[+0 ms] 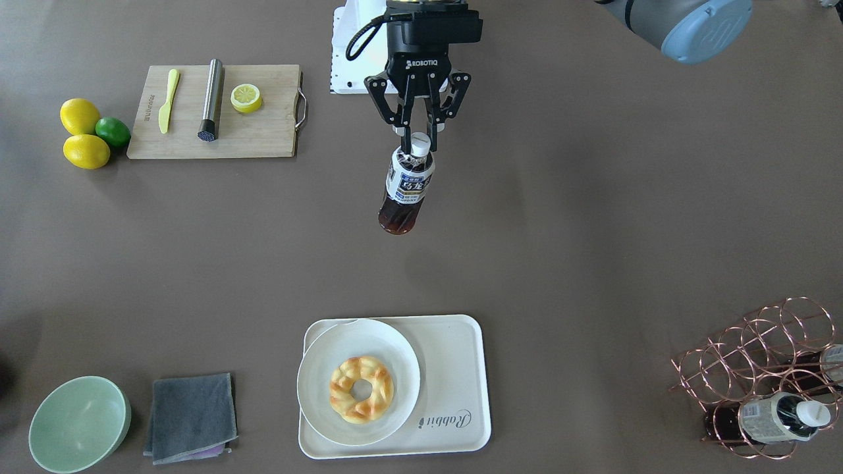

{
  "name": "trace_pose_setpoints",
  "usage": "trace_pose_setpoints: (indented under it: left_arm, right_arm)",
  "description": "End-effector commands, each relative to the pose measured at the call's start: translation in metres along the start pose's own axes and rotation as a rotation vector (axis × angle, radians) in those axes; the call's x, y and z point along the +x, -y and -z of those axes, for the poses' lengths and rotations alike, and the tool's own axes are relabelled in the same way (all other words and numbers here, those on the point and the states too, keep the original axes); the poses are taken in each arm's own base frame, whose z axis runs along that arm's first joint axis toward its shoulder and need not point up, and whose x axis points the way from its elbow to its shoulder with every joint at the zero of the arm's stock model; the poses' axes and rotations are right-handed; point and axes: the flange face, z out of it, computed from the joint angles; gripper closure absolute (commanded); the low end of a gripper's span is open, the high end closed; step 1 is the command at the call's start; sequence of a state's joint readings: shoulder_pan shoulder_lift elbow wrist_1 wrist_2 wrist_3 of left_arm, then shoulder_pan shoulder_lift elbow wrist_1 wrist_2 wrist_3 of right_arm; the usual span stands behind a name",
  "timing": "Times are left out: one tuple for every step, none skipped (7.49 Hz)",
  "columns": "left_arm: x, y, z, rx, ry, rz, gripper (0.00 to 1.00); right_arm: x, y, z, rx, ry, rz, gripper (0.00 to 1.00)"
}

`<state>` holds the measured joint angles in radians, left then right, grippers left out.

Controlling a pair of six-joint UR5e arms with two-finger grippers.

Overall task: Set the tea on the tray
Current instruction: 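Carry the tea bottle with the left gripper toward the white tray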

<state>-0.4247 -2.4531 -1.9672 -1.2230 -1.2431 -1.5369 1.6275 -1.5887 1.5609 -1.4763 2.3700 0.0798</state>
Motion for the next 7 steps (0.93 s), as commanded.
trace_pose_setpoints:
  left_arm:
    - [0.037, -0.032, -0.005, 0.024, 0.007, 0.012, 1.0]
    - [0.038, -0.045, -0.005, 0.044, 0.008, -0.005, 1.0]
    - [0.041, -0.049, -0.007, 0.057, 0.011, -0.013, 1.0]
    - [0.041, -0.049, -0.007, 0.074, 0.011, -0.015, 1.0]
    - [0.039, -0.049, -0.009, 0.097, 0.033, -0.036, 1.0]
    - [0.044, -0.053, -0.015, 0.098, 0.052, -0.048, 1.0]
    - [0.048, -0.054, -0.019, 0.116, 0.063, -0.084, 1.0]
  right_arm:
    - [0.003, -0.005, -0.003, -0.006, 0.003, -0.004, 0.0]
    - [0.003, -0.006, -0.003, -0.007, 0.005, -0.006, 0.0]
    - [0.004, -0.006, -0.004, -0.009, 0.005, -0.008, 0.0]
    - [0.005, -0.006, -0.005, -0.012, 0.005, -0.011, 0.0]
    - [0.005, -0.006, -0.005, -0.012, 0.005, -0.013, 0.0]
    - [0.005, -0.006, -0.005, -0.012, 0.005, -0.013, 0.0]
    - [0.006, -0.006, -0.006, -0.013, 0.005, -0.014, 0.0]
